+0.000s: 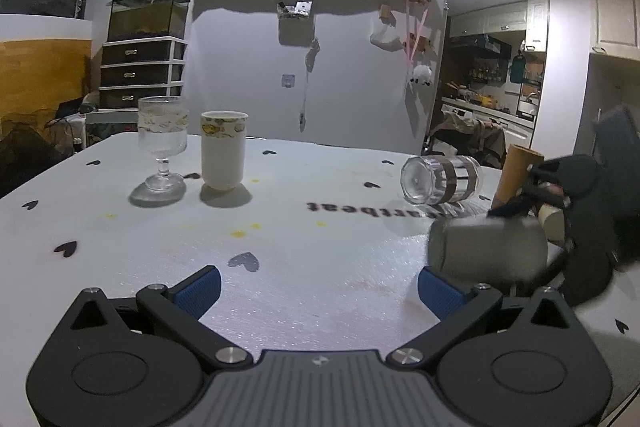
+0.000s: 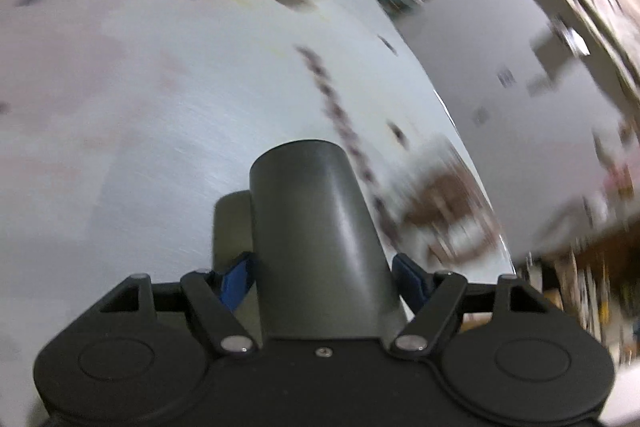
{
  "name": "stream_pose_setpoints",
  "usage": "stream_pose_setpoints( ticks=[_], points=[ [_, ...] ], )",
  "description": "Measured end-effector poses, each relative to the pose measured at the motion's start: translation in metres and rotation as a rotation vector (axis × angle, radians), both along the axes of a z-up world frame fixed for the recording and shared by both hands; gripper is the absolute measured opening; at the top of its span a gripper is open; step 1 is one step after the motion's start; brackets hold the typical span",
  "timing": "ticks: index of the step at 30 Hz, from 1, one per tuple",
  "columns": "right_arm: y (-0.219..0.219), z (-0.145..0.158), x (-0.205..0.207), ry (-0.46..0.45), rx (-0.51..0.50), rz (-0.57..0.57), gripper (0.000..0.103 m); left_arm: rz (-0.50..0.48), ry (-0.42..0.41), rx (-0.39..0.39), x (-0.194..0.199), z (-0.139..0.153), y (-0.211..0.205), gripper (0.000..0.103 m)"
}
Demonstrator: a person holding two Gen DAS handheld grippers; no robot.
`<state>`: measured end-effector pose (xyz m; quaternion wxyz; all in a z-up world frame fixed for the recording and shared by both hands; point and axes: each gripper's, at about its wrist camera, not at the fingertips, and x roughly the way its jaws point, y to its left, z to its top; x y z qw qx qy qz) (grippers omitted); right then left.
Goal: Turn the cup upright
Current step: 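Reach the right tool to the grey cup lying on its side and grasp it, then lift and turn the grey cup with the right tool while the left tool grasps its body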
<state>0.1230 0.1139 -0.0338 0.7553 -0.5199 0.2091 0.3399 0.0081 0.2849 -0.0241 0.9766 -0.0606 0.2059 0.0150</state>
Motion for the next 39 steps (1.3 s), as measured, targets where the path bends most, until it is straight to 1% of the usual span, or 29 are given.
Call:
stream_pose_setpoints(
  ticks=[3, 5, 8, 11, 13, 14, 15, 17, 20, 21, 24, 27, 29, 32, 36, 38, 39],
  points=[
    [0.021, 0.001, -0.043, -0.012, -0.017, 0.154, 0.075, 0.012, -0.005, -0.002, 0.001, 0.004, 0.005, 0.103],
    [0.033, 0.004, -0.070, -0.006, -0.010, 0.256, 0.075, 0.023, -0.008, 0.003, 0.003, 0.007, 0.010, 0.103],
    [0.045, 0.006, -0.101, -0.017, -0.007, 0.363, 0.075, 0.043, -0.002, 0.007, 0.011, 0.009, 0.018, 0.103],
    [0.054, 0.004, -0.118, -0.044, -0.020, 0.413, 0.075, 0.056, 0.026, 0.000, 0.018, 0.007, 0.026, 0.103],
    [0.059, 0.000, -0.124, -0.061, -0.029, 0.421, 0.076, 0.053, 0.047, -0.004, 0.021, 0.003, 0.030, 0.103],
    [0.061, -0.001, -0.125, -0.085, -0.022, 0.419, 0.079, 0.047, 0.060, -0.007, 0.022, 0.001, 0.031, 0.103],
    [0.057, -0.002, -0.126, -0.103, -0.017, 0.410, 0.084, 0.041, 0.076, -0.013, 0.023, -0.001, 0.032, 0.103],
    [0.057, -0.002, -0.126, -0.157, 0.010, 0.377, 0.090, 0.031, 0.102, -0.020, 0.025, -0.005, 0.032, 0.103],
    [0.049, 0.005, -0.124, -0.214, 0.100, 0.292, 0.096, 0.026, 0.106, -0.011, 0.023, -0.008, 0.030, 0.103],
    [0.039, 0.004, -0.129, -0.220, 0.128, 0.263, 0.096, 0.020, 0.108, -0.014, 0.022, -0.008, 0.031, 0.103],
    [0.025, 0.001, -0.127, -0.225, 0.194, 0.167, 0.096, 0.006, 0.123, -0.013, 0.020, -0.010, 0.030, 0.103],
    [0.010, 0.002, -0.119, -0.226, 0.276, 0.045, 0.096, -0.025, 0.146, -0.030, 0.016, -0.013, 0.028, 0.103],
    [-0.005, 0.006, -0.112, -0.204, 0.363, -0.054, 0.096, -0.045, 0.158, -0.043, 0.013, -0.014, 0.026, 0.103],
    [-0.017, 0.009, -0.099, -0.137, 0.483, -0.172, 0.095, -0.070, 0.167, -0.043, 0.009, -0.015, 0.019, 0.103],
    [-0.023, 0.006, -0.080, -0.066, 0.583, -0.278, 0.093, -0.090, 0.171, -0.040, 0.006, -0.016, 0.012, 0.103],
    [-0.029, 0.002, -0.082, -0.024, 0.624, -0.314, 0.093, -0.092, 0.179, -0.062, 0.008, -0.015, 0.014, 0.103],
    [-0.032, 0.000, -0.082, -0.003, 0.644, -0.327, 0.093, -0.089, 0.184, -0.089, 0.009, -0.013, 0.017, 0.103]
  ],
)
